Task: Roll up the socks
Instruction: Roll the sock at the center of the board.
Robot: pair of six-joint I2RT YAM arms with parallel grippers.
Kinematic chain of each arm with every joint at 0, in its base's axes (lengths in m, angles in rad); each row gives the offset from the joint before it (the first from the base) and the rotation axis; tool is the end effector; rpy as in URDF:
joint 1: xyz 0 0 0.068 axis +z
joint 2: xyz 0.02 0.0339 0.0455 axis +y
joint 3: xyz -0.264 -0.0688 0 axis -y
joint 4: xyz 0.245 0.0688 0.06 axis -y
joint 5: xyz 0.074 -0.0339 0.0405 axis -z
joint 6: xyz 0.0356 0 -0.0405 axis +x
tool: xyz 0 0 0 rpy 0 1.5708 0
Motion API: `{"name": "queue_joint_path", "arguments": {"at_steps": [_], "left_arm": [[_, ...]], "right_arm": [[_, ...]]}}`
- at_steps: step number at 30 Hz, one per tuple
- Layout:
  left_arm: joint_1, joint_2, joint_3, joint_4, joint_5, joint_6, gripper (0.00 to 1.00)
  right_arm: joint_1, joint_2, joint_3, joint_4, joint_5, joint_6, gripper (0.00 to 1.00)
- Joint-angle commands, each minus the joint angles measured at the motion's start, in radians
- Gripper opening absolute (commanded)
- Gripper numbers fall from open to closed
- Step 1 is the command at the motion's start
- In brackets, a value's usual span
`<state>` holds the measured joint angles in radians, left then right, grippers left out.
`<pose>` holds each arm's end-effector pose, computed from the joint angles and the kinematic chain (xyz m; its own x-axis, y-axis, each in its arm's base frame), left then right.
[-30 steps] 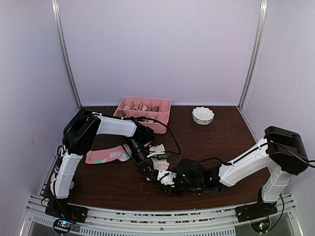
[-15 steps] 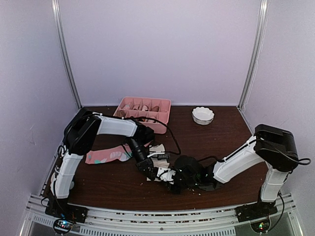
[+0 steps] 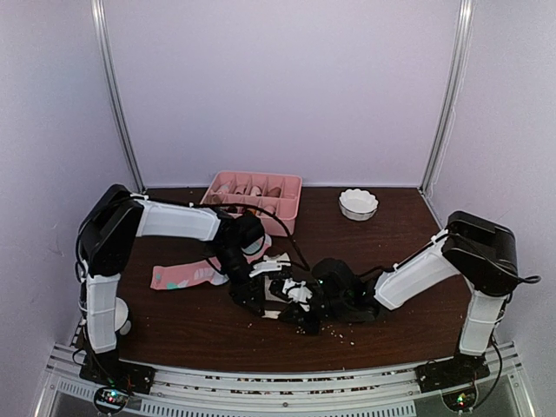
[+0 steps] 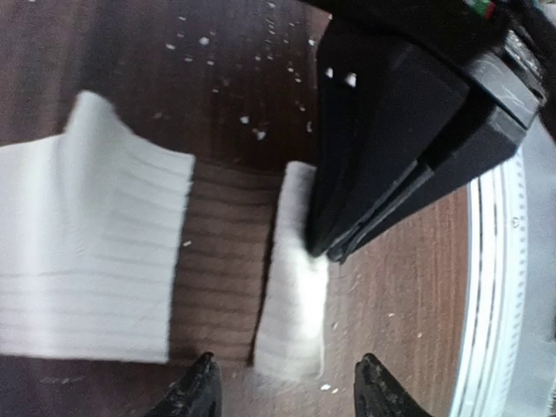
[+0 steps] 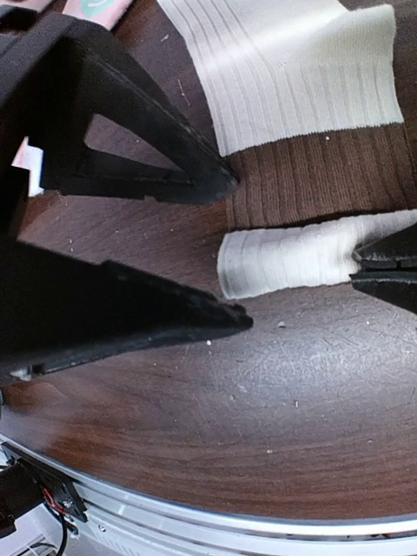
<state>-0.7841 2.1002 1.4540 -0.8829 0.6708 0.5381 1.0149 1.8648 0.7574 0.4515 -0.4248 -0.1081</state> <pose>0.2600 -0.2906 0.1399 -0.3145 0.8807 -0.3541 0.8533 0.0989 -0.5119 0.1691 0.3000 0.1089 -0.2179 -0.5370 -0.8150 -0.9755 0.1463 0.1644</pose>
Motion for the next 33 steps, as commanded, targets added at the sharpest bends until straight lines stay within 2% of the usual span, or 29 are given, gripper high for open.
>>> {"name": "queue_joint_path", "arguments": {"at_steps": [1, 3, 5, 10, 16, 26, 33], "left_arm": [[0.017, -0.107, -0.071, 0.175, -0.093, -0.006, 0.54], [0.024, -0.153, -0.110, 0.223, -0.107, -0.013, 0.54], [0.030, -0.199, -0.152, 0.266, -0.126, -0.013, 0.61], [0.030, -0.288, -0.234, 0.336, -0.152, 0.017, 0.62], [0.013, -0.268, -0.266, 0.314, -0.126, 0.086, 0.54], [-0.106, -0.250, -0.330, 0.429, -0.267, 0.159, 0.43], [-0.119, -0.245, -0.330, 0.510, -0.296, 0.171, 0.46]], "right_arm": [[-0.024, 0.036, 0.026, -0.193, -0.102, 0.110, 0.00], [-0.038, 0.038, 0.036, -0.213, -0.121, 0.158, 0.00], [-0.061, 0.045, 0.043, -0.220, -0.145, 0.224, 0.00], [-0.101, 0.088, 0.079, -0.261, -0.210, 0.368, 0.00], [-0.125, 0.111, 0.121, -0.282, -0.261, 0.489, 0.00], [-0.152, 0.166, 0.182, -0.378, -0.310, 0.589, 0.00], [-0.177, 0.207, 0.176, -0.385, -0.345, 0.623, 0.00]]}}
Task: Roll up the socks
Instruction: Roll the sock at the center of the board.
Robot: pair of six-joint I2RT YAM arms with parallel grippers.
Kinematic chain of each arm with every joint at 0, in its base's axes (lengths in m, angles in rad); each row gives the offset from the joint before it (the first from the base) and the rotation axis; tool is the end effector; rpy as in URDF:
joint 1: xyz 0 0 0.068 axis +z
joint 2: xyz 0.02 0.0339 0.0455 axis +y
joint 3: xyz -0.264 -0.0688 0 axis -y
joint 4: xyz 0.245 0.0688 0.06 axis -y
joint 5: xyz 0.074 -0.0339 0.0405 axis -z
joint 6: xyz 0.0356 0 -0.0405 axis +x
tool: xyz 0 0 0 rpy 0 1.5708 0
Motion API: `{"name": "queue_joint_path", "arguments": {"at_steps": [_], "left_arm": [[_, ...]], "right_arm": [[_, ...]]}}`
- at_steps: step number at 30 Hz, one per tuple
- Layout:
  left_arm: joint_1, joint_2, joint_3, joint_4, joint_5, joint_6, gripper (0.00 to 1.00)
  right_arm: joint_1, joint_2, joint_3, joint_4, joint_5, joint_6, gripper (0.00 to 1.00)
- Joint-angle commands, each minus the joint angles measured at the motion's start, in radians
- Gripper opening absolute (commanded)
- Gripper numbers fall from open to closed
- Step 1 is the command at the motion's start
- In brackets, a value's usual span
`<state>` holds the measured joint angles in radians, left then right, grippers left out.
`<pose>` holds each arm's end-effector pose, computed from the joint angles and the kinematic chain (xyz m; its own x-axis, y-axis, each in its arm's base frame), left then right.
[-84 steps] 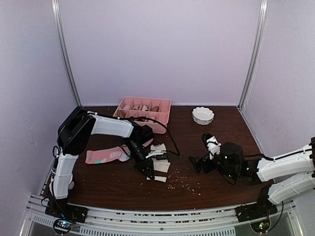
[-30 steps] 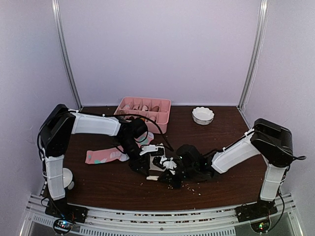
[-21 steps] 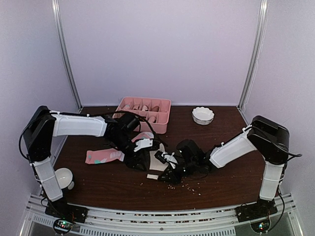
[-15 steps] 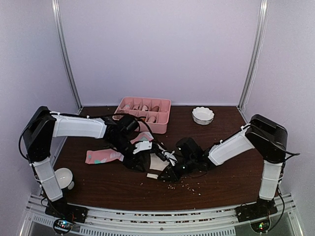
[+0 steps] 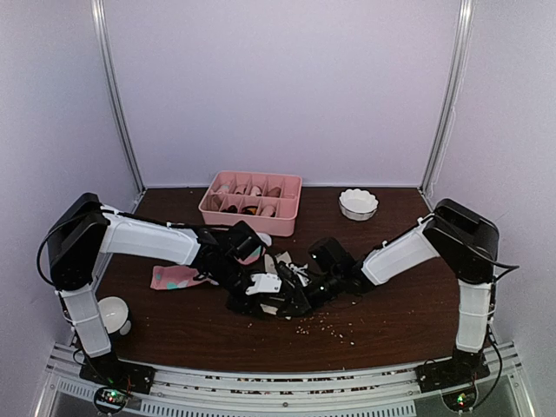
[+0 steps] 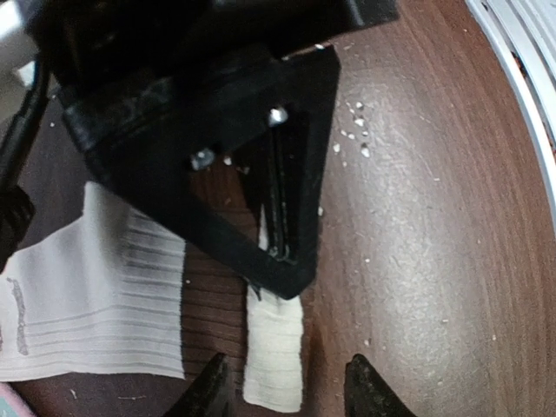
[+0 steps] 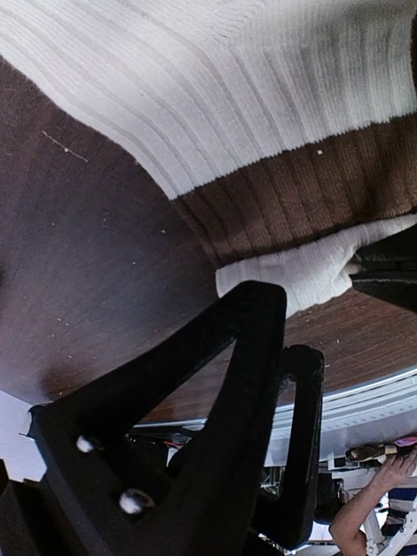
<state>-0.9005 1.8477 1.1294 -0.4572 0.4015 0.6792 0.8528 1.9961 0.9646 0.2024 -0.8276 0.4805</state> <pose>0.2110 -0.2886 0.1528 0.0658 0.8478 -0.5262 0.9941 -0.1011 -0.0387 0.2253 0.2978 0.1022 -0.8169 -0.4598 -0.3481 -0.5179 0.3192 0.7937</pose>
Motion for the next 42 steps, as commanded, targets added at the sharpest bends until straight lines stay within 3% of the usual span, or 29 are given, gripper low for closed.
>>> {"name": "queue_joint_path", "arguments": {"at_steps": [1, 5, 11, 16, 22, 32, 40, 41, 42], "left_arm": [[-0.004, 0.012, -0.003, 0.084, -0.029, 0.034, 0.46], [-0.011, 0.032, -0.003, 0.071, -0.030, 0.057, 0.45], [-0.018, 0.055, -0.015, 0.072, -0.041, 0.072, 0.35], [-0.018, 0.076, -0.007, 0.084, -0.079, 0.066, 0.19], [-0.014, 0.113, 0.035, 0.006, -0.024, 0.047, 0.01], [0.077, 0.320, 0.252, -0.346, 0.238, -0.007, 0.00], [0.089, 0.392, 0.322, -0.436, 0.283, -0.049, 0.00], [0.092, 0.401, 0.333, -0.447, 0.291, -0.057, 0.00], [0.097, 0.415, 0.345, -0.464, 0.304, -0.065, 0.00]], "right_arm": [[-0.014, 0.075, -0.032, -0.135, 0.056, 0.034, 0.00], [-0.019, 0.070, -0.031, -0.135, 0.046, 0.036, 0.00], [-0.026, 0.080, -0.024, -0.140, 0.027, 0.034, 0.00], [-0.028, 0.083, -0.026, -0.135, 0.012, 0.037, 0.00], [-0.029, 0.035, -0.050, -0.124, 0.034, 0.015, 0.00], [-0.029, -0.226, -0.240, 0.084, 0.238, -0.054, 0.25], [-0.028, -0.428, -0.388, 0.100, 0.545, -0.140, 0.27], [-0.027, -0.476, -0.418, 0.106, 0.608, -0.146, 0.45], [-0.023, -0.527, -0.443, 0.115, 0.669, -0.159, 0.91]]}}
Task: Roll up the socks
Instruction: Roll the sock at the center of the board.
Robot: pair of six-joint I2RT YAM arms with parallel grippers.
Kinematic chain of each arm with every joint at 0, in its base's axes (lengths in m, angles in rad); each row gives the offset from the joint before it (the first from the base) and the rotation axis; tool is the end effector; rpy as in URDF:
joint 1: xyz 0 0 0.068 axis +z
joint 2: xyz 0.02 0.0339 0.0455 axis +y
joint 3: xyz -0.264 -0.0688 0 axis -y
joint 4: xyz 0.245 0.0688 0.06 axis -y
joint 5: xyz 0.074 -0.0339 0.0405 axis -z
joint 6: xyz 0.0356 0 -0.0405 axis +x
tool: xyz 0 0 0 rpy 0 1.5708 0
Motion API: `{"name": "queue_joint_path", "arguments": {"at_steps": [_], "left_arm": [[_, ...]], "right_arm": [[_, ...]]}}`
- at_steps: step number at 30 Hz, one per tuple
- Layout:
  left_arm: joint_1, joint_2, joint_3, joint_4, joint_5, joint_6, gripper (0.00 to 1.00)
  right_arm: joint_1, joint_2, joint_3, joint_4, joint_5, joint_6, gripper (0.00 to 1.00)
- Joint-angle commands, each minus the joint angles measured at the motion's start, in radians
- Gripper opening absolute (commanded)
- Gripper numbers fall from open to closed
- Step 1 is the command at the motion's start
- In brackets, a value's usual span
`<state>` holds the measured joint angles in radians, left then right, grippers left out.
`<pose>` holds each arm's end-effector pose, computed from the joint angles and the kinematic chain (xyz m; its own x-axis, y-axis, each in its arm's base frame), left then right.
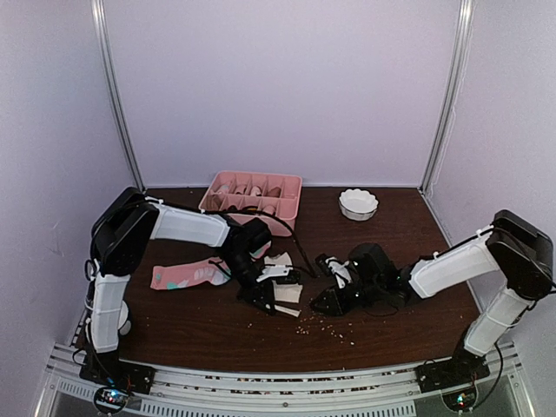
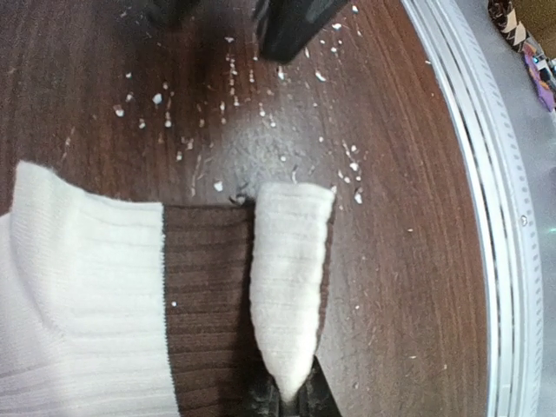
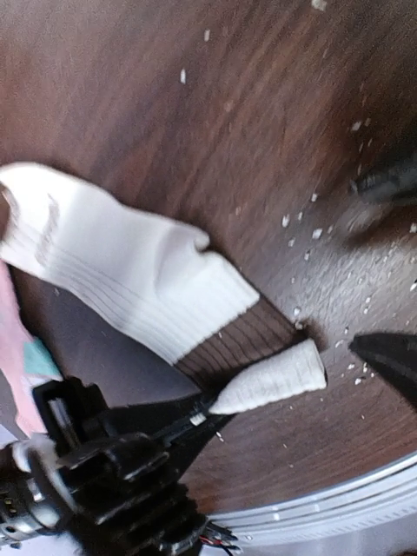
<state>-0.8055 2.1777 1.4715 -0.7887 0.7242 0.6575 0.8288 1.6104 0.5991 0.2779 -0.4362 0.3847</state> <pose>0.2625 -0.3074 0.1166 -0.1954 0.8642 -0.4638 0.8773 -0.0574 -0.4766 0.1851 0.2241 0.1304 -0.7496 -0.3143 -0.5825 -0.6461 0.5384 0.5409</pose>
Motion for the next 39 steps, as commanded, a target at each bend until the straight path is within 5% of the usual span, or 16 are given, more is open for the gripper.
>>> {"name": "queue_joint_path", "arguments": {"at_steps": [1, 5, 8, 13, 19, 27, 39], "left_arm": [[0.008, 0.100, 0.017, -0.151, -0.006, -0.049, 0.00], [0.036, 0.153, 0.041, -0.189, 0.035, -0.074, 0.00], [0.051, 0.176, 0.047, -0.191, 0.023, -0.086, 0.00], [0.065, 0.179, 0.044, -0.145, -0.052, -0.153, 0.01], [0.065, 0.197, 0.064, -0.135, -0.137, -0.213, 0.05], [0.064, 0.206, 0.076, -0.142, -0.153, -0.222, 0.08], [0.065, 0.192, 0.075, -0.153, -0.132, -0.199, 0.14]], "right_arm": [[0.004, -0.192, -0.095, 0.045, 0.341, -0.071, 0.99], [0.004, -0.365, -0.148, 0.078, 0.535, -0.104, 1.00], [-0.009, -0.386, -0.121, -0.060, 0.803, 0.061, 0.99], [-0.031, -0.389, -0.193, 0.148, 0.517, -0.066, 0.99], [0.167, -0.297, -0.273, 0.340, 0.414, -0.448, 1.00], [0.226, -0.082, -0.073, 0.239, 0.259, -0.597, 0.69], [0.225, 0.166, 0.088, 0.194, 0.136, -0.611, 0.43]]}}
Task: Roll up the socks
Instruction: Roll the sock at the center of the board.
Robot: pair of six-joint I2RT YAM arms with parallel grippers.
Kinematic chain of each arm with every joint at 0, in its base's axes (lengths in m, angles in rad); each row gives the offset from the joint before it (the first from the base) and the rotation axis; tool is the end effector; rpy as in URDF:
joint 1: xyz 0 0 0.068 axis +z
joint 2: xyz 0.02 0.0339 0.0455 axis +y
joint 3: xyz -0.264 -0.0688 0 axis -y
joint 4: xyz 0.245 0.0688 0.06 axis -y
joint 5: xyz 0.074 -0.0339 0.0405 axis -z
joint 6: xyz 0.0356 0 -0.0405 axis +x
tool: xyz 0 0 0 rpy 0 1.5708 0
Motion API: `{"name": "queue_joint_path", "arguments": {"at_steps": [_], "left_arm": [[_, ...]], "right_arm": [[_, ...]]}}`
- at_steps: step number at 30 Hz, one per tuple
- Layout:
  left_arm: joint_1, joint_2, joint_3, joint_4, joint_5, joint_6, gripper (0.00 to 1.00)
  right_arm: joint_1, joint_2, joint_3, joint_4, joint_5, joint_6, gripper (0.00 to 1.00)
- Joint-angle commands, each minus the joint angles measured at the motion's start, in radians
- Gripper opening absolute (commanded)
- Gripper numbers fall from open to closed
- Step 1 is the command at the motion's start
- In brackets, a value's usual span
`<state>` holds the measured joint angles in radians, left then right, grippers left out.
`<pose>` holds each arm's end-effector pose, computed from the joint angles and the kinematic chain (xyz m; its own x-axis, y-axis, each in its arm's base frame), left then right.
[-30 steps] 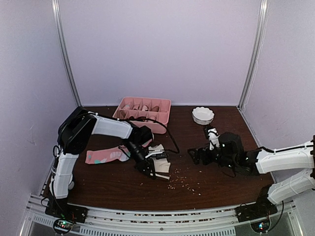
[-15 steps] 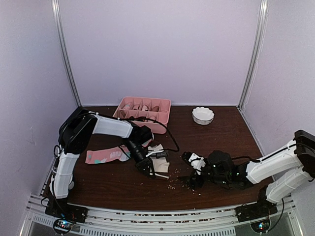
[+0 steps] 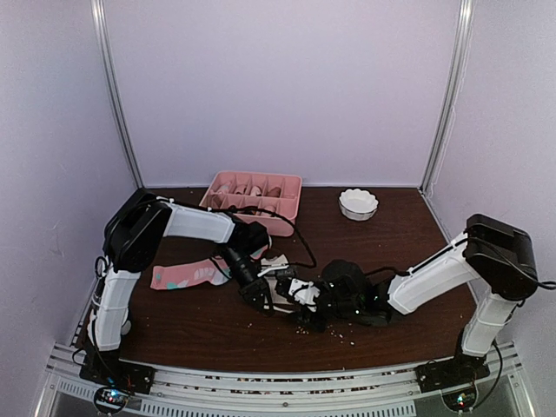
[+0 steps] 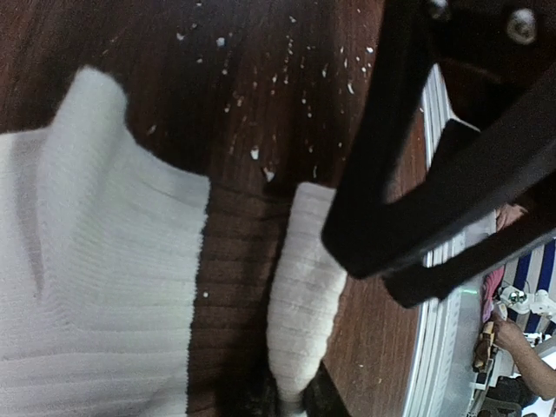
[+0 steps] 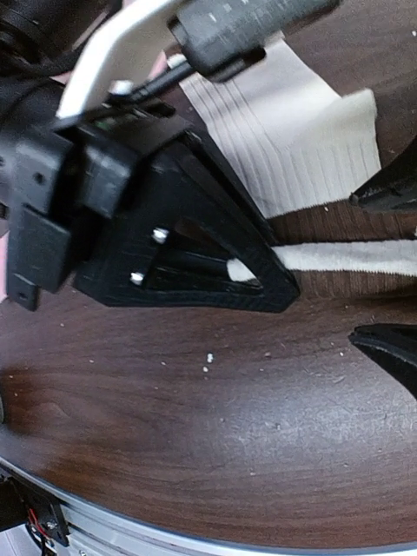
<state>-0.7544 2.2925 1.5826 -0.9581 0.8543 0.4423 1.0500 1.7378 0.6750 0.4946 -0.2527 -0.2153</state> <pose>0.2803 -0.3003 0.1006 -0.4858 0.8423 -0.2335 0.6687 0.1861 -0.7199 0.1549 0.2880 0.1306 -0.0597 -0.5199 -0.8522 -0.9801 0.1923 -0.0486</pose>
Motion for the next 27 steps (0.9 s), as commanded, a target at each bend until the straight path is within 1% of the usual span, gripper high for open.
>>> {"name": "queue_joint_path", "arguments": {"at_steps": [1, 4, 9, 11, 15, 16, 17, 18, 19, 20, 23, 25, 27], "left_arm": [[0.013, 0.077, -0.036, 0.013, -0.259, 0.020, 0.15], [0.013, 0.076, -0.034, 0.012, -0.258, 0.025, 0.16], [0.013, 0.065, -0.035, 0.012, -0.259, 0.037, 0.19], [0.013, 0.054, -0.038, 0.012, -0.257, 0.055, 0.23], [0.014, -0.007, -0.055, 0.012, -0.235, 0.106, 0.32], [0.013, -0.031, -0.065, 0.012, -0.222, 0.124, 0.36], [0.013, -0.059, -0.073, 0.015, -0.212, 0.137, 0.45], [0.013, -0.086, -0.085, 0.021, -0.204, 0.151, 0.50], [0.013, -0.118, -0.101, 0.032, -0.199, 0.166, 0.53], [0.013, -0.151, -0.124, 0.053, -0.202, 0.176, 0.55], [0.013, -0.275, -0.209, 0.161, -0.243, 0.174, 0.56], [0.013, -0.355, -0.284, 0.265, -0.296, 0.145, 0.55], [0.013, -0.410, -0.317, 0.339, -0.351, 0.112, 0.56]], "right_arm": [[0.004, 0.050, 0.013, -0.020, -0.050, -0.006, 0.41], [0.003, 0.074, 0.020, -0.014, -0.060, 0.006, 0.30], [-0.010, 0.081, 0.024, -0.017, -0.094, 0.032, 0.06], [-0.020, 0.076, 0.021, -0.023, -0.123, 0.049, 0.00], [-0.035, 0.076, 0.036, -0.090, -0.194, 0.095, 0.00], [-0.041, 0.078, 0.045, -0.119, -0.210, 0.116, 0.00], [-0.047, 0.083, 0.054, -0.142, -0.225, 0.141, 0.00], [-0.053, 0.089, 0.062, -0.165, -0.235, 0.169, 0.00], [-0.059, 0.096, 0.069, -0.186, -0.244, 0.201, 0.00], [-0.069, 0.105, 0.080, -0.208, -0.253, 0.246, 0.00], [-0.096, 0.141, 0.109, -0.272, -0.290, 0.353, 0.00], [-0.113, 0.163, 0.118, -0.294, -0.307, 0.413, 0.00], [-0.127, 0.180, 0.119, -0.307, -0.317, 0.463, 0.00]]}}
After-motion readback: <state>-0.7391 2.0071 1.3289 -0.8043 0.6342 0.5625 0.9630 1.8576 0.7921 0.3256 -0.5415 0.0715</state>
